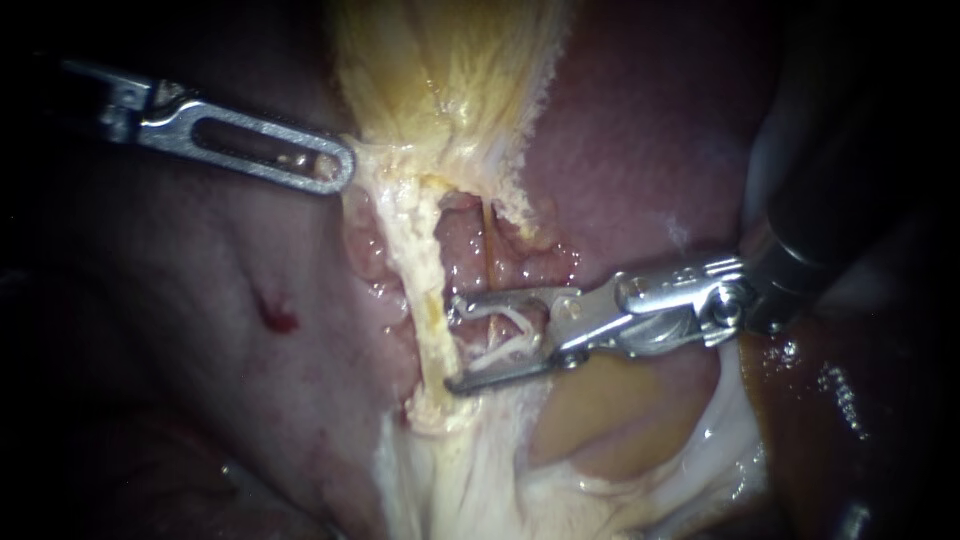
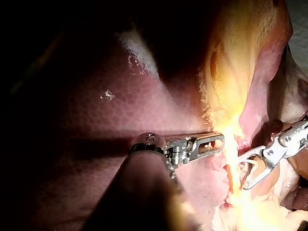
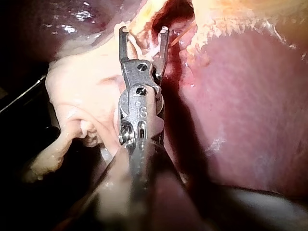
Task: Clipping first clip left tube
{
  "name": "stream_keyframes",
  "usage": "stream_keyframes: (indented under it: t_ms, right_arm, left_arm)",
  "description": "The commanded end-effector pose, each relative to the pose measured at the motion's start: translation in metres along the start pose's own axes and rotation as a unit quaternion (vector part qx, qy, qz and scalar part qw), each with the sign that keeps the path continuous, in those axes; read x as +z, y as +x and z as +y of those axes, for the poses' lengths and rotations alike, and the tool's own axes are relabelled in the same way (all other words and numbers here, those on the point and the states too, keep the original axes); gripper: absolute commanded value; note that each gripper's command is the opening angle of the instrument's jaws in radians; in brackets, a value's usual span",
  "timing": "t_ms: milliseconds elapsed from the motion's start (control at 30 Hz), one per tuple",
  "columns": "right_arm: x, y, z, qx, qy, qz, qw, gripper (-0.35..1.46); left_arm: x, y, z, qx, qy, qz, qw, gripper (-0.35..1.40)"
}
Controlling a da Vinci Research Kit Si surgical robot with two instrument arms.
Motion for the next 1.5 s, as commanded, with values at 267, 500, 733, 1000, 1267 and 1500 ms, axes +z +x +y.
stream_keyframes:
  t_ms: [267, 500, 733, 1000, 1267, 1500]
  right_arm:
    - [0.0001, -0.0003, 0.0007, 0.002, 0.000, 0.000, 1.0000, 0.50]
    - [0.0002, -0.0003, 0.0007, 0.004, 0.001, 0.000, 1.0000, 0.50]
    - [0.0007, -0.0004, 0.0007, 0.006, 0.006, 0.000, 1.0000, 0.50]
    - [0.0022, 0.0002, 0.0002, 0.012, 0.023, 0.012, 0.9996, 0.50]
    - [0.0034, 0.0013, -0.0008, 0.015, 0.046, 0.036, 0.9982, 0.50]
    - [0.0043, 0.0022, -0.0014, 0.020, 0.069, 0.062, 0.9955, 0.50]
  left_arm:
    - [0.0000, 0.0000, 0.0000, 0.000, 0.000, 0.000, 1.0000, -0.35]
    - [0.0000, 0.0000, 0.0000, 0.000, 0.000, 0.000, 1.0000, -0.35]
    - [0.0000, 0.0000, -0.0001, 0.000, -0.001, 0.000, 1.0000, -0.35]
    - [0.0000, 0.0000, -0.0001, 0.000, -0.001, 0.000, 1.0000, -0.35]
    - [0.0001, 0.0000, -0.0001, 0.000, -0.001, 0.000, 1.0000, -0.35]
    - [0.0002, 0.0000, -0.0001, 0.000, -0.001, -0.001, 1.0000, -0.35]
